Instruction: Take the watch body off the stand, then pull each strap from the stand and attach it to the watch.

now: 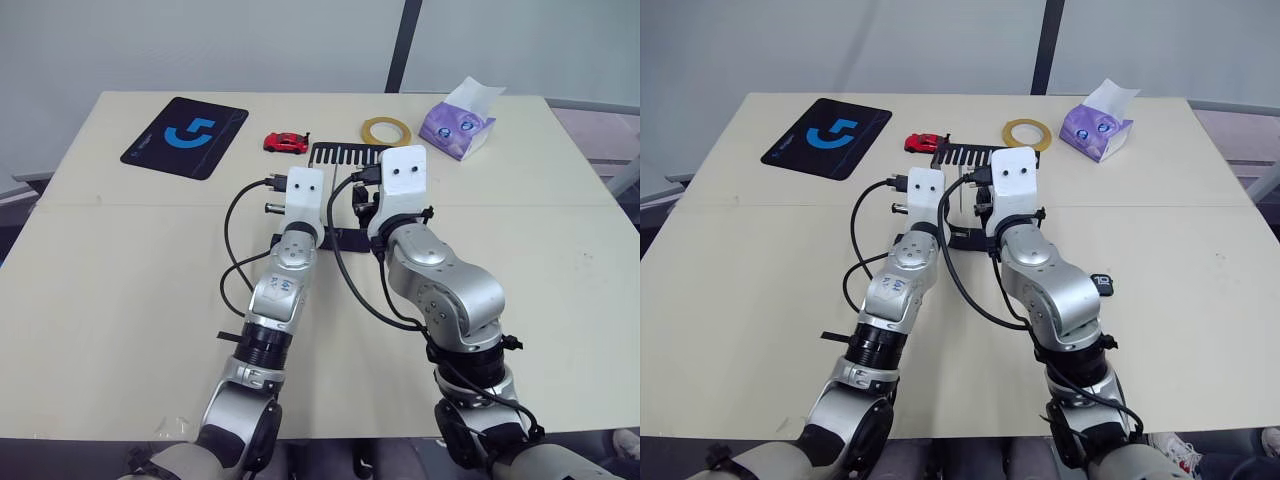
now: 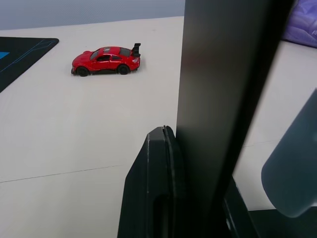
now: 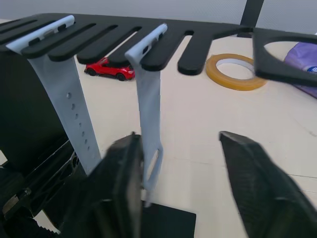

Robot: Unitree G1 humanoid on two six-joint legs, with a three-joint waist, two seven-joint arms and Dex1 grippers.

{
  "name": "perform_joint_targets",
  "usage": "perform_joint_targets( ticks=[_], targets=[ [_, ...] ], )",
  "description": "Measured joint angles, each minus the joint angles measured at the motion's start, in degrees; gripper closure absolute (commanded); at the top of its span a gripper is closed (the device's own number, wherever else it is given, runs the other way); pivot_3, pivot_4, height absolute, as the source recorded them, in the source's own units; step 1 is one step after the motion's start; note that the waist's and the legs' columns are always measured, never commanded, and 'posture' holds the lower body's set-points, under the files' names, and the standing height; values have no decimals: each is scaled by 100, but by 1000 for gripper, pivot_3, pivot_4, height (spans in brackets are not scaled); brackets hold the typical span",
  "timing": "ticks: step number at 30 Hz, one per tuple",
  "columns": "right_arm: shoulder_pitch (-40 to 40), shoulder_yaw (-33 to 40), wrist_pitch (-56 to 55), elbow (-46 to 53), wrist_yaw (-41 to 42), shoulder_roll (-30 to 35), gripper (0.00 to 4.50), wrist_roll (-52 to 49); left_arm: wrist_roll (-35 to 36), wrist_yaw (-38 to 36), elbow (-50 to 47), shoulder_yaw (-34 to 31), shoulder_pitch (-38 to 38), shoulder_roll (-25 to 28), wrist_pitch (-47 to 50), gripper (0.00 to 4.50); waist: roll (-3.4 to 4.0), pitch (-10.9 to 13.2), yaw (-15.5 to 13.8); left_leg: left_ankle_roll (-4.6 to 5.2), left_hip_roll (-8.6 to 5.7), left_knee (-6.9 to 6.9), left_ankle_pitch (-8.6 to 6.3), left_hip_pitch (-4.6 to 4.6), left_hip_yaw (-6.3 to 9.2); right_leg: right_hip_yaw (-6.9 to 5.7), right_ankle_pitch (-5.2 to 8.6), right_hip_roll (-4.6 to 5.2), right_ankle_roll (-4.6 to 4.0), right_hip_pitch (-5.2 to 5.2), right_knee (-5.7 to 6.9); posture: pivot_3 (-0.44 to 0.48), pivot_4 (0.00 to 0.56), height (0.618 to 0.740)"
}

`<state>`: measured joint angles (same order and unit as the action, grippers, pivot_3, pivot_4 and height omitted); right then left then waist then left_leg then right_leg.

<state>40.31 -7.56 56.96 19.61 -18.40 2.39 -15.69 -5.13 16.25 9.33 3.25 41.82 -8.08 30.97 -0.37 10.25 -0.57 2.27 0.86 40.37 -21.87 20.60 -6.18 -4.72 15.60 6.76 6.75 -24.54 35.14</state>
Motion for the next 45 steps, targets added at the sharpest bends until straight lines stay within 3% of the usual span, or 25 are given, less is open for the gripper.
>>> perform_joint_targets(
  ticks=[12,15,18,27,45],
  targets=[
    [0,11,-195,-192,296,-320,2132,506,-24,-9,23,1,3,-1,-53,4500,0,0,54,0,-1,-9,0,1,5,-6,0,1,0,0,-4,0,150,738],
    [0,25,-299,-224,343,-362,2994,615,-28,-11,31,1,4,-1,-68,4500,0,0,60,0,-1,-11,0,1,6,-7,0,2,0,0,-6,0,150,738],
    [0,12,-396,-236,407,-359,4476,763,-34,-18,37,2,4,-1,-85,4500,0,0,61,-1,-1,-12,0,2,7,-8,0,2,0,0,-8,0,150,738],
    [-109,-335,-425,-21,756,-217,4476,1133,-53,-27,94,6,16,-2,-162,4500,0,0,62,-2,-1,-18,1,3,10,-12,0,2,0,0,-14,0,150,738],
    [-599,-521,433,1431,1368,210,4476,1448,-63,-138,290,-24,156,6,-220,4500,0,0,57,-3,-5,-20,2,13,25,-33,0,7,0,0,-21,0,150,738]
  ],
)
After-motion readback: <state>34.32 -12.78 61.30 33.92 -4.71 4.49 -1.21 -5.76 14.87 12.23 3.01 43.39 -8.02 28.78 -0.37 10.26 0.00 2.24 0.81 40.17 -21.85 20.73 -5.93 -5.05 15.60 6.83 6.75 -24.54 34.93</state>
